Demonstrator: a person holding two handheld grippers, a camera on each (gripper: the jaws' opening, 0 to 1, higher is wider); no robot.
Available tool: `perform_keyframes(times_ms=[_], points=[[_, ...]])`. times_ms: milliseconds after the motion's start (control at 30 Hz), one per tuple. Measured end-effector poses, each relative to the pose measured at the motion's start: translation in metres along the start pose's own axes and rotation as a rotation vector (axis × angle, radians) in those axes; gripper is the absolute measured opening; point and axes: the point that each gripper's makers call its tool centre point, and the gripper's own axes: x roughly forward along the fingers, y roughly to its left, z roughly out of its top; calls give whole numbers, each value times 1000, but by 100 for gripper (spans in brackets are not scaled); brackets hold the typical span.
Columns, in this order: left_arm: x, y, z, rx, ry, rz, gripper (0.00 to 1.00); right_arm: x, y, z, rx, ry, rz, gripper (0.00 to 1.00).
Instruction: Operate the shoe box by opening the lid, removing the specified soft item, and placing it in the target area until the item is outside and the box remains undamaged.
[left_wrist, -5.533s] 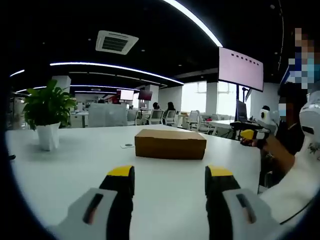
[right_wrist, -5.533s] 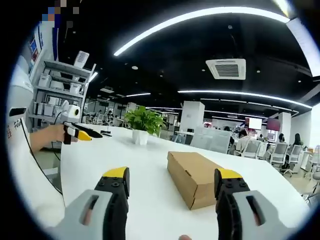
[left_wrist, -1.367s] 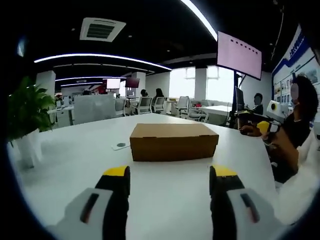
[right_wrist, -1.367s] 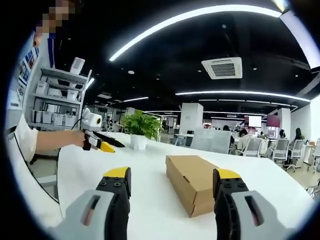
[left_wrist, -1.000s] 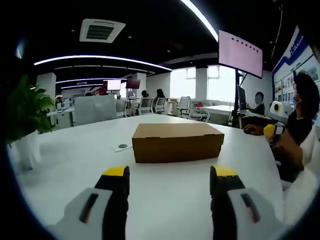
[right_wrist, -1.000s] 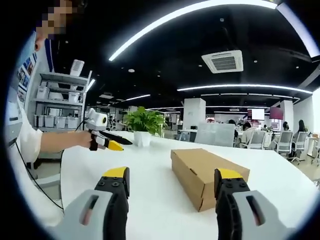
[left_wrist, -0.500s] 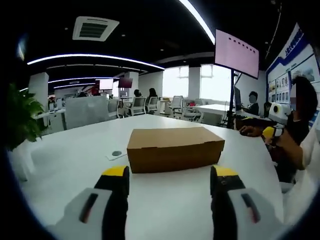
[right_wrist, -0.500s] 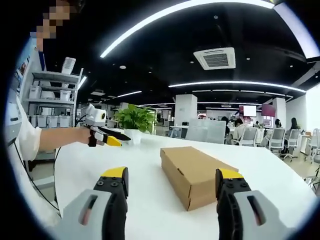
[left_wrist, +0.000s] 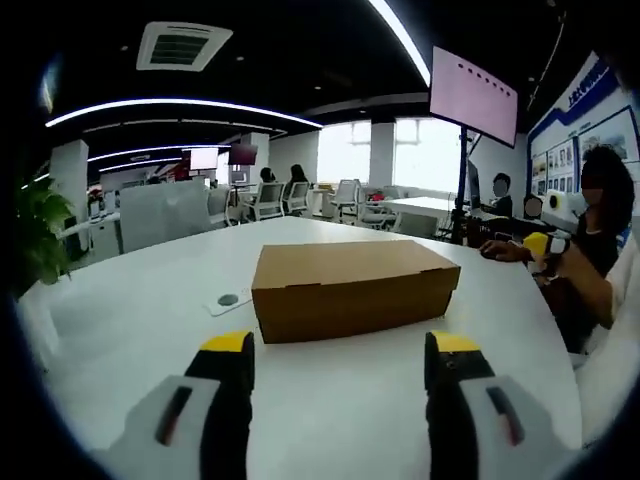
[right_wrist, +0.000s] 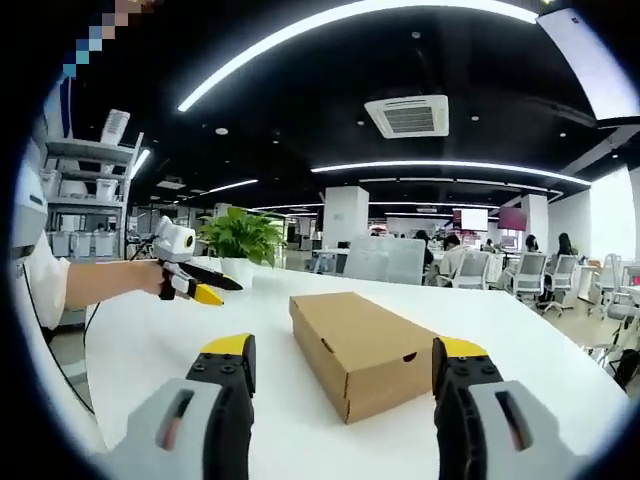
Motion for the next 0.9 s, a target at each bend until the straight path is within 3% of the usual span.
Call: perform_keyframes(times_ms=[67,167,233,467,600,733,900], points=[[4,2,3,10,9,-12,76,1,-7,-7,35,2,-30,76],[13,8,9,26,-46,-47,80,4,-12,-16,57,16,-44,80],[23,13,12,-15,-102,-103,79,5,-13,-16,30,23,-52,81],[28,19,0,-41,-68,-101,80,6,-17,-7,-20,13,-64,81],[28,17,-4,-116,-61,-102,78,10,-17,-8,-32,-9,-56,80],[30,14,-5,-96,-86,-86,78,15,-17,-17,-9,19,-57,80],[36,11,-18,-20,-18,-92,81,18,-15,-23,-14,62,-49,80]])
